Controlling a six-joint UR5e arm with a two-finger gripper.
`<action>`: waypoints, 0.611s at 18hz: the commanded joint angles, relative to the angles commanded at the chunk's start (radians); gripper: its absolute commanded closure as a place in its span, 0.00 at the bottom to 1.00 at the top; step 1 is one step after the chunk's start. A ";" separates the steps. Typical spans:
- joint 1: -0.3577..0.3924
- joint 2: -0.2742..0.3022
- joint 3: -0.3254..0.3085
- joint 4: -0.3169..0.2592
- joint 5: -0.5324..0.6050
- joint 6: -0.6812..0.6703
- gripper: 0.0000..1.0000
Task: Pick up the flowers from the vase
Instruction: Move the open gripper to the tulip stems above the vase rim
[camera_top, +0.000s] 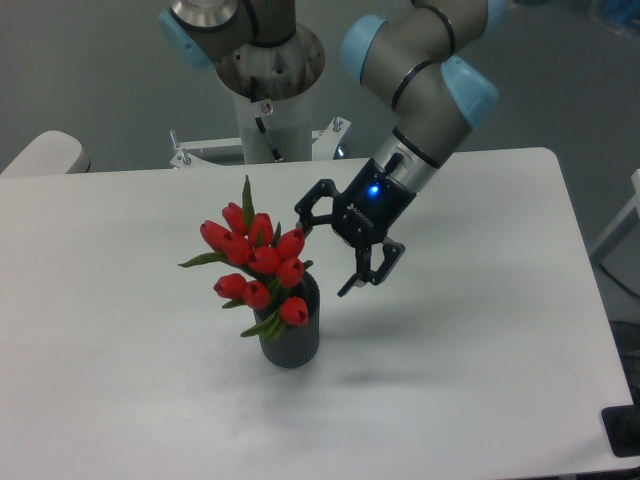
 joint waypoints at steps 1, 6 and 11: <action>-0.005 -0.002 -0.005 0.023 0.000 0.000 0.00; -0.026 -0.003 -0.029 0.060 -0.006 0.002 0.00; -0.048 -0.012 -0.034 0.111 -0.035 0.006 0.00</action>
